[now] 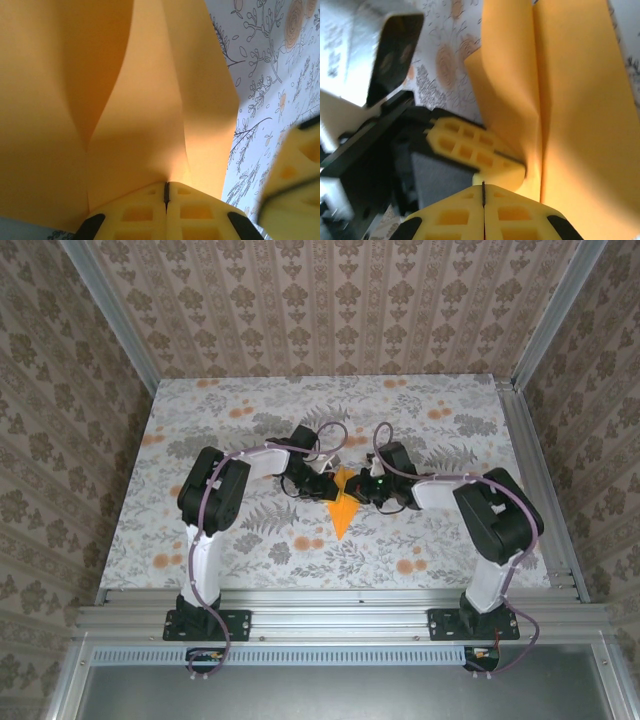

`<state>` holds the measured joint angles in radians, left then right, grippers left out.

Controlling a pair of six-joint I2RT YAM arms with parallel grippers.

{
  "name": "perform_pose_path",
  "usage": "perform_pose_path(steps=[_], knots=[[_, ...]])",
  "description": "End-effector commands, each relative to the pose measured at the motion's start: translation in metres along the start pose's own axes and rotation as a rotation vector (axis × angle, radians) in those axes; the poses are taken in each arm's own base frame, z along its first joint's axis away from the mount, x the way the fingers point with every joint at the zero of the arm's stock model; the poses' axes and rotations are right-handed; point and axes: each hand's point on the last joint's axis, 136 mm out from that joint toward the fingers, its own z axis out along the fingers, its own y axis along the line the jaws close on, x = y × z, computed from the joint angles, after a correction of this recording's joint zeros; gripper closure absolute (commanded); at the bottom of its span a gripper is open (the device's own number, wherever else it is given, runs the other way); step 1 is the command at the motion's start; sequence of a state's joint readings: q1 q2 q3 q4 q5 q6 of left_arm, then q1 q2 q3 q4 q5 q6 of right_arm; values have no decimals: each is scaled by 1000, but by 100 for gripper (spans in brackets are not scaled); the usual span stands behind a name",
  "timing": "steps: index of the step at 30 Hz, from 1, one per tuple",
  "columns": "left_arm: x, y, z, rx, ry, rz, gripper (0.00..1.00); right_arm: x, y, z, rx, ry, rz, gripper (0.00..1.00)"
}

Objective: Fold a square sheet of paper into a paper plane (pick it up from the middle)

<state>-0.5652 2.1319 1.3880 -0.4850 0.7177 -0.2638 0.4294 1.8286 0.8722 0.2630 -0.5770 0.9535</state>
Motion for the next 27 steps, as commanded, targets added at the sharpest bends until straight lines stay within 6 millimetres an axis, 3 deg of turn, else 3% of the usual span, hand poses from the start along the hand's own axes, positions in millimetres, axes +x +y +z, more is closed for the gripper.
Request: perform_pose_path(steps=[1, 7, 15, 27], knots=[[18, 51, 11, -195, 35, -27, 96, -7, -3, 11, -3, 20, 9, 92], [21, 51, 12, -193, 37, -22, 97, -22, 0, 23, -12, 15, 3, 93], [26, 54, 12, -201, 50, -15, 97, -29, -28, 40, 92, 22, 16, 94], [40, 61, 12, -222, 84, -16, 97, -63, -41, 38, 143, -53, 8, 95]])
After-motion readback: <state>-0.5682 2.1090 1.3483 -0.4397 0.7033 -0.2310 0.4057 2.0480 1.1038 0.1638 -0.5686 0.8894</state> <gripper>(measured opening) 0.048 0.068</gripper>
